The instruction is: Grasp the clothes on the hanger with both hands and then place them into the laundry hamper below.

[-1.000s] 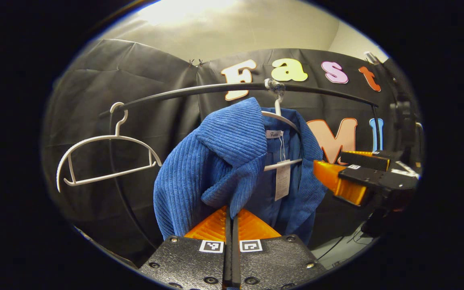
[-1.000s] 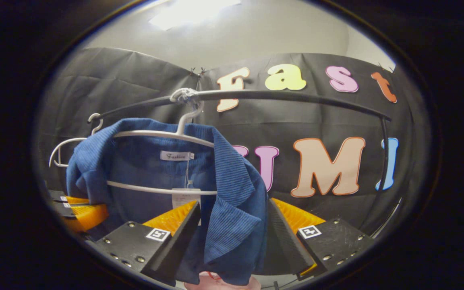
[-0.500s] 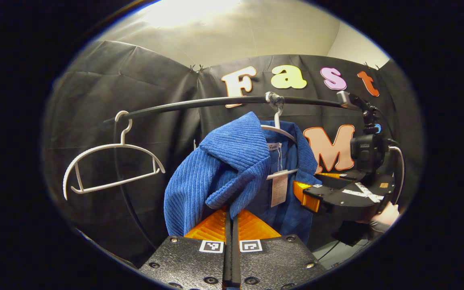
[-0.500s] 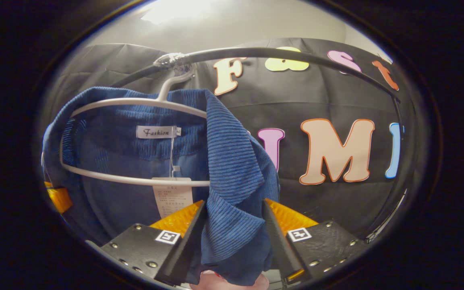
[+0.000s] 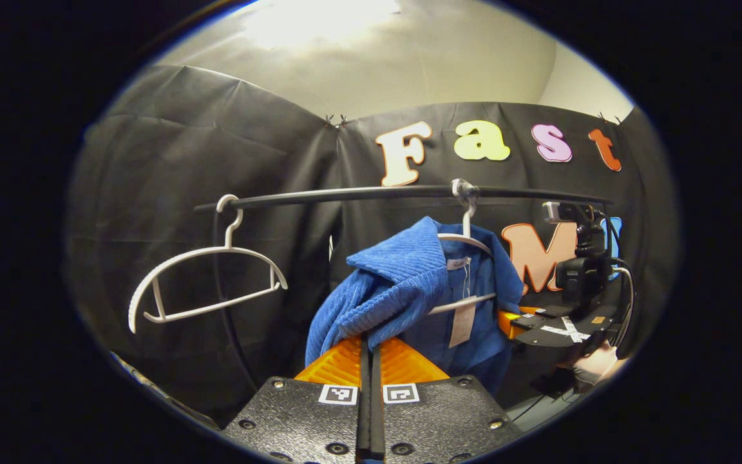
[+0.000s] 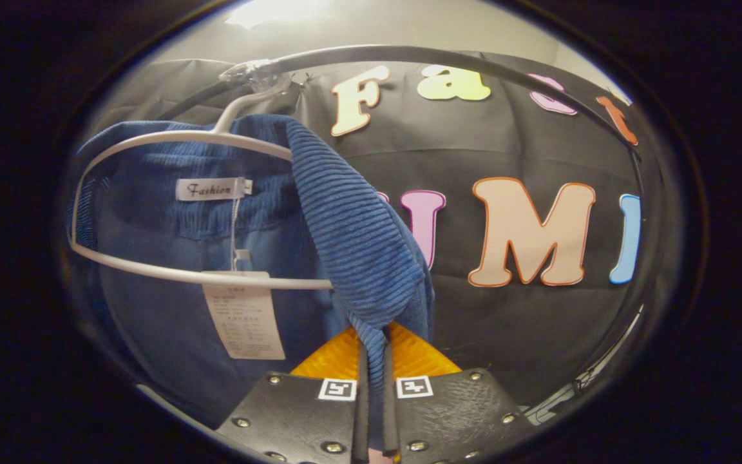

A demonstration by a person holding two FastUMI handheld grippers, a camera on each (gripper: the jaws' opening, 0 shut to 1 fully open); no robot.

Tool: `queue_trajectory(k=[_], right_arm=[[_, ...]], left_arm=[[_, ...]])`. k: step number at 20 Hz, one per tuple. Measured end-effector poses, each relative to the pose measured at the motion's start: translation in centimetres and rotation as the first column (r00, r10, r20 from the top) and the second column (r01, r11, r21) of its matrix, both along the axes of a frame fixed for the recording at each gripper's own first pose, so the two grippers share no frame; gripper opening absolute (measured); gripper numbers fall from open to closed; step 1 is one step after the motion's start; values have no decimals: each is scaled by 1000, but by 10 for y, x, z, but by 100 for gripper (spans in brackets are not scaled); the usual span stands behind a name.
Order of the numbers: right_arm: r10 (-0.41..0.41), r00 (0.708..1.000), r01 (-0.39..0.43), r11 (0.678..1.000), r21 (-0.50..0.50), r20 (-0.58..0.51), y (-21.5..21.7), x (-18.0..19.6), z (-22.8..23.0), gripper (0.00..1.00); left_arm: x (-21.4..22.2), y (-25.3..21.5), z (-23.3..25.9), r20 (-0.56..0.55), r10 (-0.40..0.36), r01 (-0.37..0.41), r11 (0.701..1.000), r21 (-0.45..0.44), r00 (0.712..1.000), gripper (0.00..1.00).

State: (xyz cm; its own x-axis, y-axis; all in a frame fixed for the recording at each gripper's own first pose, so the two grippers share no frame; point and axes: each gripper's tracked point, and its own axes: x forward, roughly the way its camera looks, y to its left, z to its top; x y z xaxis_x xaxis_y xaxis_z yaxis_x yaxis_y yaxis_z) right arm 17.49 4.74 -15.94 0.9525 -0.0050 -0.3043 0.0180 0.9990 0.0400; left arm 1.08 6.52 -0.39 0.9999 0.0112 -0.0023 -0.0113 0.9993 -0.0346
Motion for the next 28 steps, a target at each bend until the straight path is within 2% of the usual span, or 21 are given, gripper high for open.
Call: queue_trajectory(k=[5, 12, 20, 28], right_arm=[[-95, 994, 96, 995, -10, 50, -35, 6, 19, 9], [-172, 978, 170, 985, 24, 115, -70, 20, 45, 9], [-181, 972, 179, 983, 25, 147, -78, 35, 57, 8], [-166, 974, 166, 986, 11, 155, -80, 50, 53, 8]], left_arm=[[-7, 14, 24, 29, -25, 27, 997, -71, 999, 0], [-9, 34, 45, 40, -13, 15, 998, -69, 999, 0], [9, 81, 48, 61, 78, -79, 997, 11, 995, 0], [34, 91, 16, 17, 79, -78, 997, -9, 997, 1]])
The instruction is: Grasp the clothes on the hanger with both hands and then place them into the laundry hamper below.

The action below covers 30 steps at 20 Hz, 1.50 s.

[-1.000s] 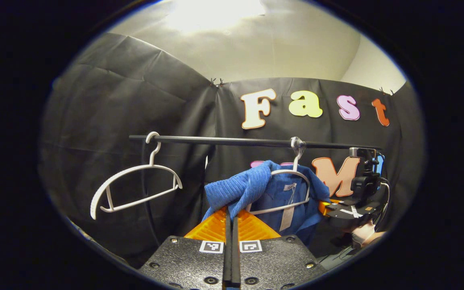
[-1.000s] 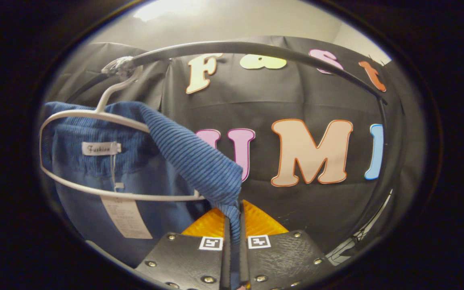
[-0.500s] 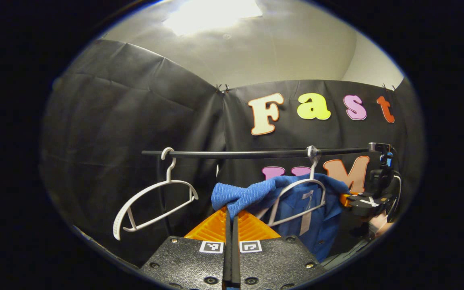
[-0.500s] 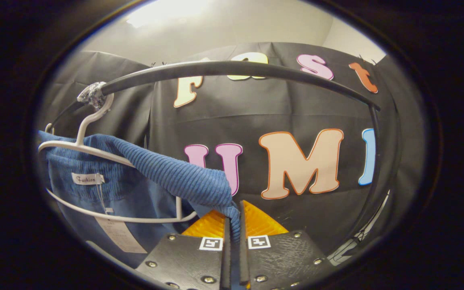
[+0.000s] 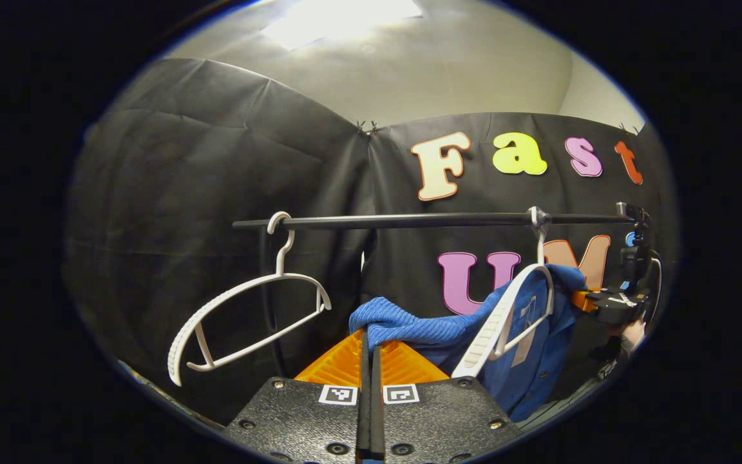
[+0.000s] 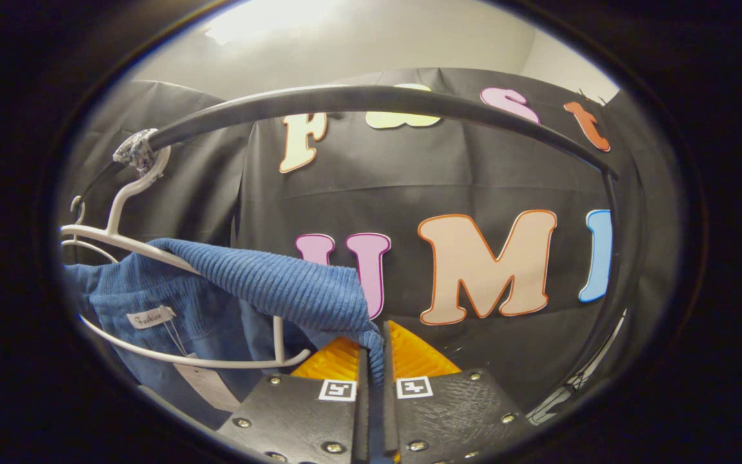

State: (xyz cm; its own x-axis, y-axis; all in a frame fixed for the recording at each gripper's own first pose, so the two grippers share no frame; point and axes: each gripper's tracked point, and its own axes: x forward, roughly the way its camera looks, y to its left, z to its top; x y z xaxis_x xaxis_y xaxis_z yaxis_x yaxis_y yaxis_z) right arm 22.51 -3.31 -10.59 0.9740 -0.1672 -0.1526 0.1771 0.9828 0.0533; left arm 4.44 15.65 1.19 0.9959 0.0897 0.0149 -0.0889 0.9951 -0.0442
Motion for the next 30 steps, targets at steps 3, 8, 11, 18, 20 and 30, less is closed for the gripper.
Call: queue_trajectory(k=[3, 8, 11, 18, 20, 30], right_arm=[[-5, 1000, 6, 1000, -17, 4, -2, 10, -1, 9], [-31, 1000, 31, 999, -40, -1, -12, 26, -10, 9], [-23, 1000, 22, 998, -56, -12, -13, 31, -17, 9], [-15, 999, 13, 997, -78, -32, -15, 39, -32, 9], [-10, 999, 6, 996, -89, -44, -16, 43, -38, 9], [-15, 994, 3, 994, -105, -107, -21, 37, -70, 9]], left_arm=[[6, 2, -6, 5, -10, 10, 1000, -6, 1000, 0], [15, 1, -18, 20, -31, 32, 998, -52, 999, 0], [18, -1, -28, 18, -38, 39, 994, -102, 999, 0], [20, -4, -48, -5, -51, 50, 990, -129, 999, 1], [21, -5, -52, -10, -54, 52, 990, -130, 998, 1], [16, -18, -80, -69, -56, 47, 991, -128, 996, 1]])
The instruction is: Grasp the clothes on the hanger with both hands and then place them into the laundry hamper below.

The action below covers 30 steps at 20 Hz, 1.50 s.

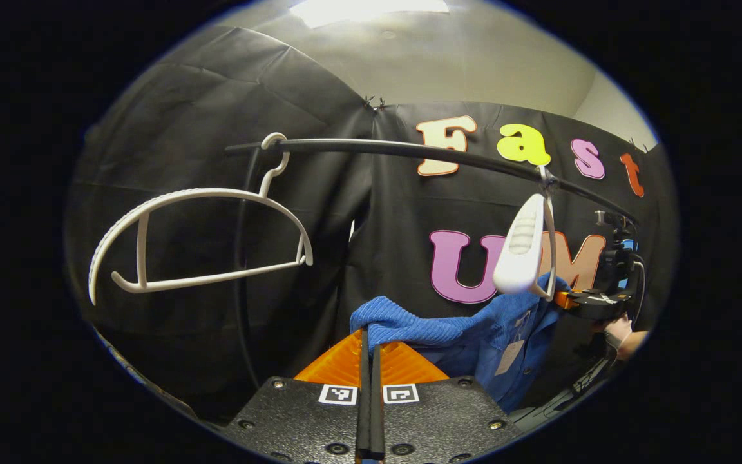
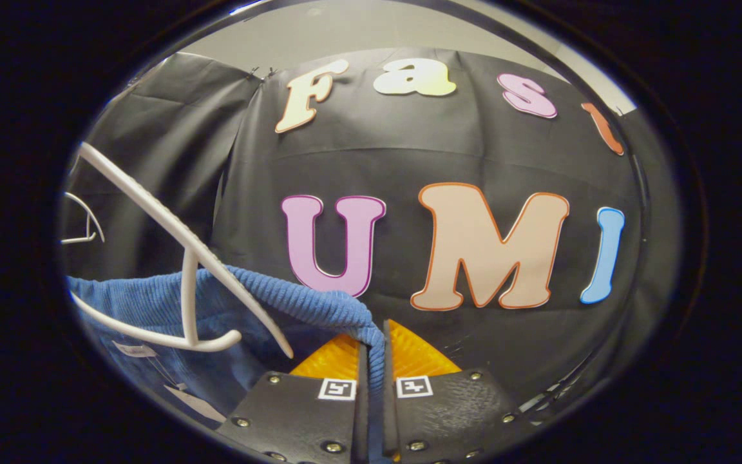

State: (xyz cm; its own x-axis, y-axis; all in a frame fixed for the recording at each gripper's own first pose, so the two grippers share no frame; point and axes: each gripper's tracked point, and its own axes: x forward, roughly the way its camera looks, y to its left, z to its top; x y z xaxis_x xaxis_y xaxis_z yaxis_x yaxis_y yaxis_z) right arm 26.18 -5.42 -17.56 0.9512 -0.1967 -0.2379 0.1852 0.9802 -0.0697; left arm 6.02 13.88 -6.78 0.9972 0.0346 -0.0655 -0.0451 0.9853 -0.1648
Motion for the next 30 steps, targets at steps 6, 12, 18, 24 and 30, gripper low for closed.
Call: queue_trajectory(k=[6, 12, 18, 24, 30], right_arm=[[3, 999, -3, 1000, -1, -34, -2, -9, -15, 8], [-1, 997, 2, 1000, 20, -80, -3, -23, -37, 8], [3, 992, 0, 1000, 24, -126, -3, -43, -58, 9], [20, 988, -16, 1000, 27, -151, 2, -63, -67, 9], [64, 988, -56, 997, 54, -142, 23, -84, -57, 9]], left_arm=[[-6, -6, -18, -37, -4, 4, 1000, 5, 999, 1], [-9, -15, -30, -66, -15, 16, 1000, 15, 998, 0], [-16, -19, -41, -91, -15, 17, 999, 27, 996, 0], [-24, -23, -51, -121, -23, 28, 999, 41, 992, 1], [-32, -57, -53, -126, -100, 111, 990, 84, 987, 1]])
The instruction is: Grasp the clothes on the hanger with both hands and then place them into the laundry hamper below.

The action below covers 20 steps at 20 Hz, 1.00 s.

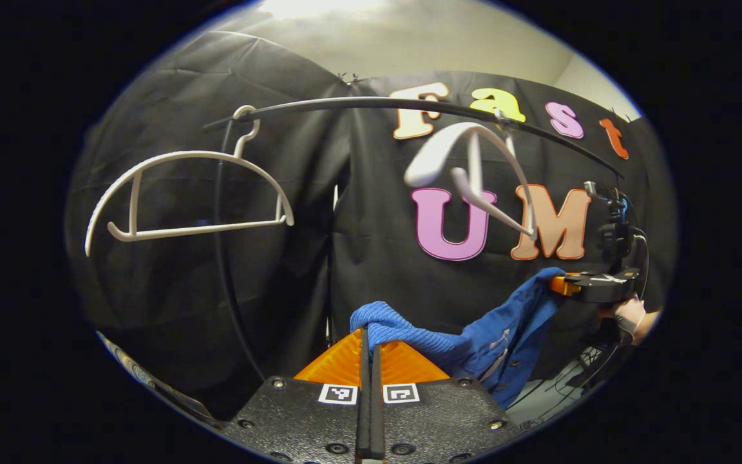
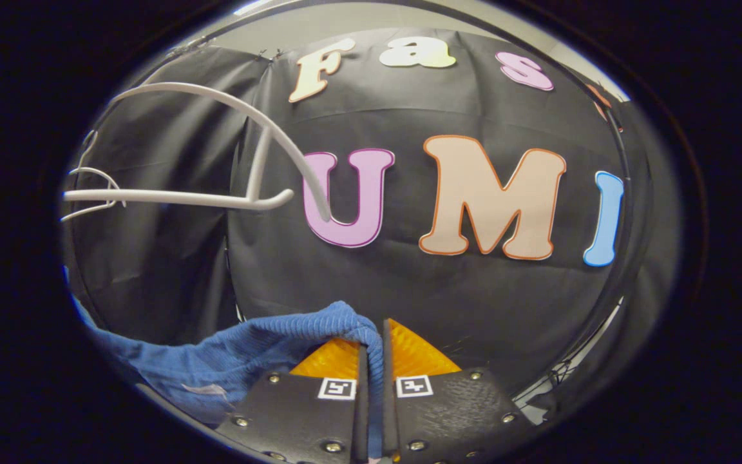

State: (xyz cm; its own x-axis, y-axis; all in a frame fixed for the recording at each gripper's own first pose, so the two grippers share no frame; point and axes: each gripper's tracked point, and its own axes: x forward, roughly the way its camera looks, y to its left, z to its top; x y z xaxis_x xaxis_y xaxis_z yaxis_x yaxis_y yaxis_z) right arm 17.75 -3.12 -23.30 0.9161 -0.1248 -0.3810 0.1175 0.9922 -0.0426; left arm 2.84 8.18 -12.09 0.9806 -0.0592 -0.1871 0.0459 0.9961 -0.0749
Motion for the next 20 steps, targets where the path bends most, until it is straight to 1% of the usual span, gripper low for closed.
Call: queue_trajectory(k=[3, 6, 8, 10, 13, 17, 20], right_arm=[[40, 999, -40, 999, 18, 7, 21, -11, 6, 9], [81, 997, -81, 996, 27, 9, 40, -24, 11, 9], [106, 994, -107, 993, 42, 3, 51, -30, 9, 9], [125, 992, -124, 991, 52, -5, 60, -38, 5, 9], [140, 990, -138, 988, 70, -17, 66, -48, 0, 9], [137, 990, -134, 987, 88, -28, 66, -57, -8, 9], [125, 990, -118, 988, 103, -62, 63, -64, -26, 9]], left_arm=[[4, -30, -2, -2, -76, 76, 997, 12, 997, 0], [2, -66, -6, -7, -157, 156, 988, -16, 988, 0], [9, -92, -12, -14, -216, 215, 976, -22, 976, 0], [13, -111, -13, -11, -265, 265, 964, -9, 964, 0], [27, -143, -16, -13, -334, 334, 943, -9, 942, 0], [38, -173, -19, -14, -382, 381, 924, -45, 924, 0], [53, -191, -38, -47, -411, 408, 910, -67, 910, 0]])
